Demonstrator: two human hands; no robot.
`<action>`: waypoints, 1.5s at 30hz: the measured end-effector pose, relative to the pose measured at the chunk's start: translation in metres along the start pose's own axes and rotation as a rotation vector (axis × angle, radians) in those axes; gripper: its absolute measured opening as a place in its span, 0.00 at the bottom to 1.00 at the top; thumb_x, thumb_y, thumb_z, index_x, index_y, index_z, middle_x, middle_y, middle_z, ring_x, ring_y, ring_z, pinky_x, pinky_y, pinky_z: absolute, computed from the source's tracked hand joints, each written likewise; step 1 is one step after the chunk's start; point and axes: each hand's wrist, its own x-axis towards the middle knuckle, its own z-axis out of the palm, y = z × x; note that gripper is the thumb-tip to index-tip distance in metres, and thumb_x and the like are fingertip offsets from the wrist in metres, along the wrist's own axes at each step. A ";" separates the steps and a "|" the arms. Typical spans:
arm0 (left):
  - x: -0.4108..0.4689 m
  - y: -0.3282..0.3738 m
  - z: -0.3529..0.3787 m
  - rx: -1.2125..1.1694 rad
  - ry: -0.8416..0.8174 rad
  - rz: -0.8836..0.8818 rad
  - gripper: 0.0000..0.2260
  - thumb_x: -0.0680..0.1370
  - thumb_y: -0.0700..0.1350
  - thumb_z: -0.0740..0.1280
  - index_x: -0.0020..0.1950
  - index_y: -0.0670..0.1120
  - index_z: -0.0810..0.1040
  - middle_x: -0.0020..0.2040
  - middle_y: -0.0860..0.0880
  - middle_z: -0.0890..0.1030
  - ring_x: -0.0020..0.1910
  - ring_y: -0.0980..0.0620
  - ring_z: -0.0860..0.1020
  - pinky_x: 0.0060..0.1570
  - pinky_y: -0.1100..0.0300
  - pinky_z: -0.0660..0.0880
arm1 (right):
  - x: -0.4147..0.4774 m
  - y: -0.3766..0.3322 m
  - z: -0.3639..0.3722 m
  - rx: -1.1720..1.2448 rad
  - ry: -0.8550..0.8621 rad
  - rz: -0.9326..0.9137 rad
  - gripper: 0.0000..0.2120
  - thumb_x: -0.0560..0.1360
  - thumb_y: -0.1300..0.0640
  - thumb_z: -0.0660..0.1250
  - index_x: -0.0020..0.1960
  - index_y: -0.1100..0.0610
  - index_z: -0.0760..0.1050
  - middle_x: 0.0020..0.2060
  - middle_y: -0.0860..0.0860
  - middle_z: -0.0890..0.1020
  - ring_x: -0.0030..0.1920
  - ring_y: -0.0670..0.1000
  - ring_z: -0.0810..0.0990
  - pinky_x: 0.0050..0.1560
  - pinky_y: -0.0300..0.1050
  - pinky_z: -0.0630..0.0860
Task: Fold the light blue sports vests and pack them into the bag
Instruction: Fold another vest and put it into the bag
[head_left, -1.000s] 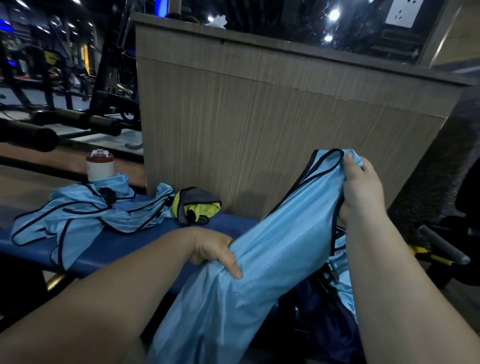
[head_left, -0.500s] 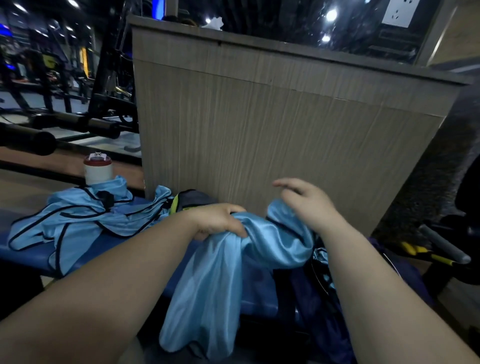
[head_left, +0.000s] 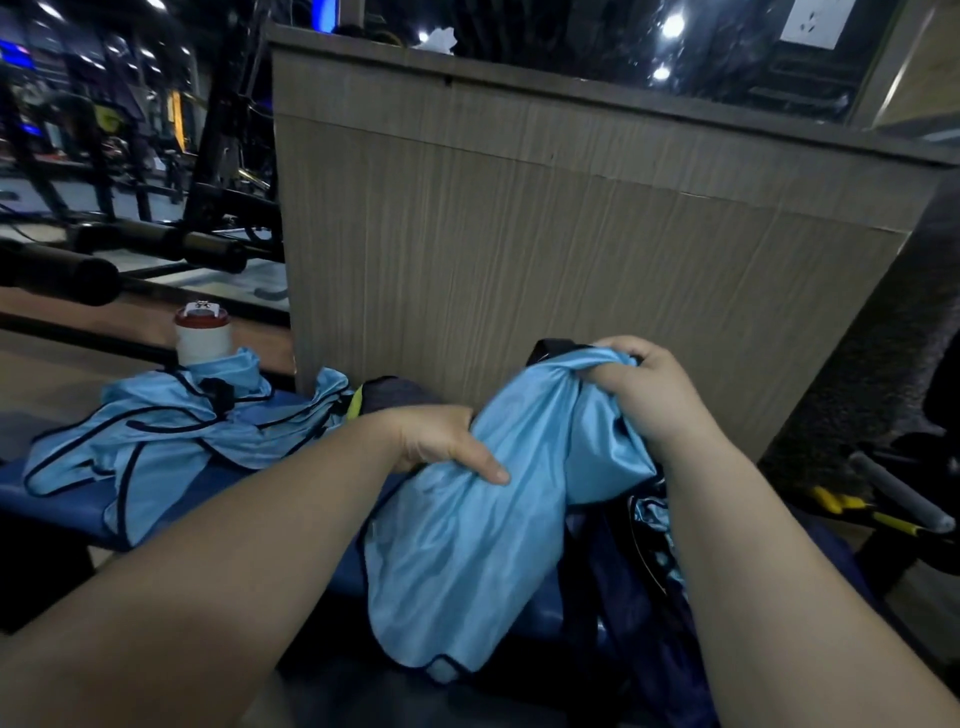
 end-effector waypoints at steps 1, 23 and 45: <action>0.001 -0.004 0.001 0.016 0.012 -0.015 0.25 0.67 0.39 0.75 0.64 0.41 0.77 0.59 0.43 0.82 0.59 0.43 0.80 0.62 0.47 0.75 | 0.001 -0.001 -0.002 0.017 0.031 -0.008 0.11 0.72 0.67 0.71 0.37 0.51 0.80 0.30 0.47 0.82 0.33 0.48 0.80 0.40 0.44 0.76; 0.009 -0.014 -0.075 0.864 1.025 0.122 0.10 0.69 0.47 0.73 0.49 0.48 0.81 0.43 0.50 0.78 0.48 0.45 0.77 0.46 0.53 0.76 | 0.043 0.037 0.010 -0.550 0.275 -0.139 0.17 0.71 0.64 0.68 0.55 0.47 0.80 0.49 0.47 0.81 0.46 0.52 0.80 0.48 0.47 0.77; 0.000 -0.158 -0.076 0.874 0.557 -0.411 0.22 0.77 0.69 0.55 0.57 0.54 0.74 0.51 0.50 0.78 0.52 0.48 0.76 0.47 0.56 0.68 | 0.037 0.198 0.020 -0.712 -0.286 0.027 0.29 0.65 0.63 0.78 0.58 0.40 0.71 0.57 0.48 0.70 0.59 0.49 0.74 0.62 0.35 0.66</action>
